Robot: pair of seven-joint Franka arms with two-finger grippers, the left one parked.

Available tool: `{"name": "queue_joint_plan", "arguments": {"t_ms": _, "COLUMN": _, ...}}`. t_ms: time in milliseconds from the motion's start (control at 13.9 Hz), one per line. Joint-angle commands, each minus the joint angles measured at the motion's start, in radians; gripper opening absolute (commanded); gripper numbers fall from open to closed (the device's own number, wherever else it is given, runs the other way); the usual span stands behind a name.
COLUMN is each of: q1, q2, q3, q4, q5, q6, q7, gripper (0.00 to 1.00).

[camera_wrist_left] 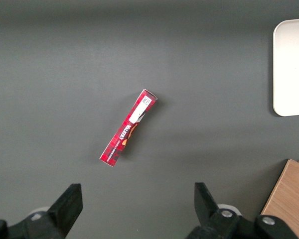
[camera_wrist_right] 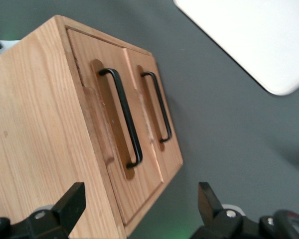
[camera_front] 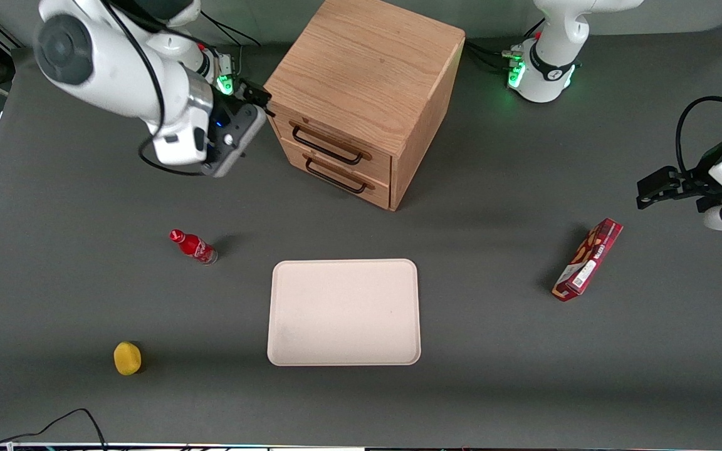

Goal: Open upper drawer

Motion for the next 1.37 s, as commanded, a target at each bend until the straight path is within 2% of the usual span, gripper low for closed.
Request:
{"name": "queue_joint_plan", "arguments": {"t_ms": 0, "q1": -0.002, "q2": 0.11, "q3": 0.05, "q4": 0.029, "q5": 0.028, "q6": 0.05, "q7": -0.05, "gripper": 1.0}}
{"name": "queue_joint_plan", "arguments": {"t_ms": 577, "q1": 0.007, "q2": 0.159, "q3": 0.13, "q4": -0.147, "q5": 0.016, "q6": 0.326, "q7": -0.055, "gripper": 1.0}}
{"name": "queue_joint_plan", "arguments": {"t_ms": 1299, "q1": 0.005, "q2": 0.159, "q3": 0.155, "q4": -0.241, "q5": 0.016, "q6": 0.434, "q7": -0.056, "gripper": 1.0}}
